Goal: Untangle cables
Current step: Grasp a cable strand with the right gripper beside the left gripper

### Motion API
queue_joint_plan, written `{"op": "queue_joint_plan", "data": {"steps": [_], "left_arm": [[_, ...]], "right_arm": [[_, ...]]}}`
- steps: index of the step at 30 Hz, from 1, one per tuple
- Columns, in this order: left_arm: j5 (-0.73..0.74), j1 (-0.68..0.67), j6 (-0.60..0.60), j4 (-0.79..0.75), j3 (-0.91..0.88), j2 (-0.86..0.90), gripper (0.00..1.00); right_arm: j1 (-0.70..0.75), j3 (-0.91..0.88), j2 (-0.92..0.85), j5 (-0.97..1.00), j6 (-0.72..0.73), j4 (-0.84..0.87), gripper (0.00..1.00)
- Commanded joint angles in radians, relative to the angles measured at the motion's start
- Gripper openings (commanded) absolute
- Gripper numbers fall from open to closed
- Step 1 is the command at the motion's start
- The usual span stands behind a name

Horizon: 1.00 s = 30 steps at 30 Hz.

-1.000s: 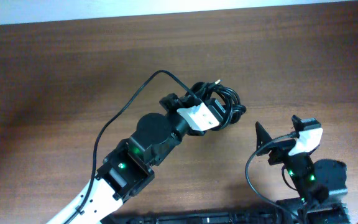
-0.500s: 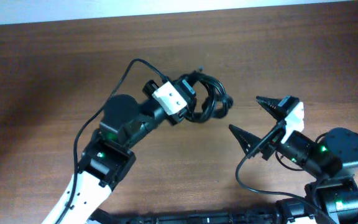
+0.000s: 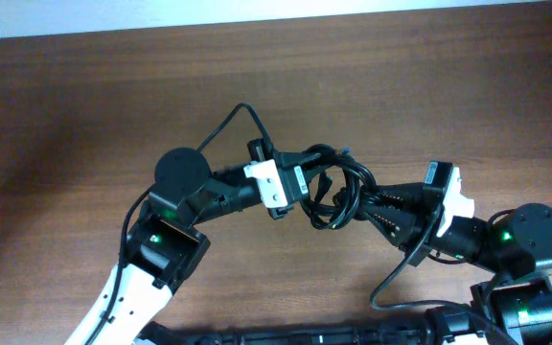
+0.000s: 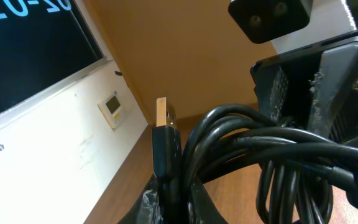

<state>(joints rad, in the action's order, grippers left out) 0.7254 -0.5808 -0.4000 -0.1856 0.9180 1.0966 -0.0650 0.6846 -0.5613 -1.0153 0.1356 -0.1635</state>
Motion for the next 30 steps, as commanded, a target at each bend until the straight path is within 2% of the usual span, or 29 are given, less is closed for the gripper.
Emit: {"op": "queue_joint_plan", "data": {"steps": [1, 2, 3, 4, 6, 8, 10, 11, 13, 14, 17, 21, 25, 26, 30], "left_arm": [[0.053, -0.021, 0.002, -0.009, 0.01, -0.023, 0.04], [0.053, -0.021, 0.002, -0.008, 0.01, -0.023, 0.17], [0.052, -0.021, 0.002, -0.008, 0.01, -0.023, 0.64], [0.052, -0.021, 0.003, -0.008, 0.01, -0.023, 0.99], [0.026, -0.021, 0.02, -0.008, 0.01, -0.023, 0.99], [-0.115, 0.0, 0.163, -0.008, 0.01, -0.028, 0.99], [-0.191, 0.079, 0.432, -0.005, 0.01, -0.042, 0.99], [-0.187, 0.143, 0.629, 0.006, 0.01, -0.043, 0.99], [-0.133, 0.196, 0.835, 0.029, 0.01, -0.043, 0.99], [-0.106, 0.198, 0.884, 0.021, 0.01, -0.043, 0.99], [0.017, 0.196, 0.947, 0.014, 0.01, -0.042, 0.99], [0.02, 0.11, 1.101, -0.058, 0.01, -0.042, 0.99], [0.019, 0.044, 1.124, -0.228, 0.01, -0.042, 0.99], [0.019, 0.044, 1.158, -0.25, 0.01, -0.041, 0.99], [0.02, 0.044, 1.212, -0.278, 0.01, -0.028, 1.0]], "right_arm": [[0.007, 0.015, -0.002, 0.042, 0.0, 0.004, 0.04], [0.007, 0.015, -0.002, 0.068, 0.001, 0.004, 0.04], [0.006, 0.015, -0.002, 0.113, 0.001, 0.003, 0.04], [0.006, 0.015, -0.002, 0.137, 0.0, 0.003, 0.04], [0.007, 0.015, -0.002, 0.17, 0.0, 0.004, 0.04], [0.007, 0.015, -0.002, 0.269, 0.001, 0.003, 0.04], [0.007, 0.015, -0.002, 0.397, 0.001, 0.012, 0.04], [0.006, 0.015, -0.002, 0.455, 0.001, 0.042, 0.04], [0.006, 0.015, -0.002, 0.471, 0.001, 0.174, 0.04], [0.006, 0.015, -0.002, 0.47, 0.001, 0.231, 0.04], [0.006, 0.015, -0.002, 0.445, 0.001, 0.353, 0.04], [0.006, 0.015, -0.002, 0.337, 0.001, 0.502, 0.04], [0.006, 0.015, -0.004, 0.259, -0.048, 0.57, 0.04], [0.006, 0.015, -0.013, 0.204, -0.076, 0.627, 0.04], [0.006, 0.015, -0.055, 0.149, -0.076, 0.662, 0.04]]}}
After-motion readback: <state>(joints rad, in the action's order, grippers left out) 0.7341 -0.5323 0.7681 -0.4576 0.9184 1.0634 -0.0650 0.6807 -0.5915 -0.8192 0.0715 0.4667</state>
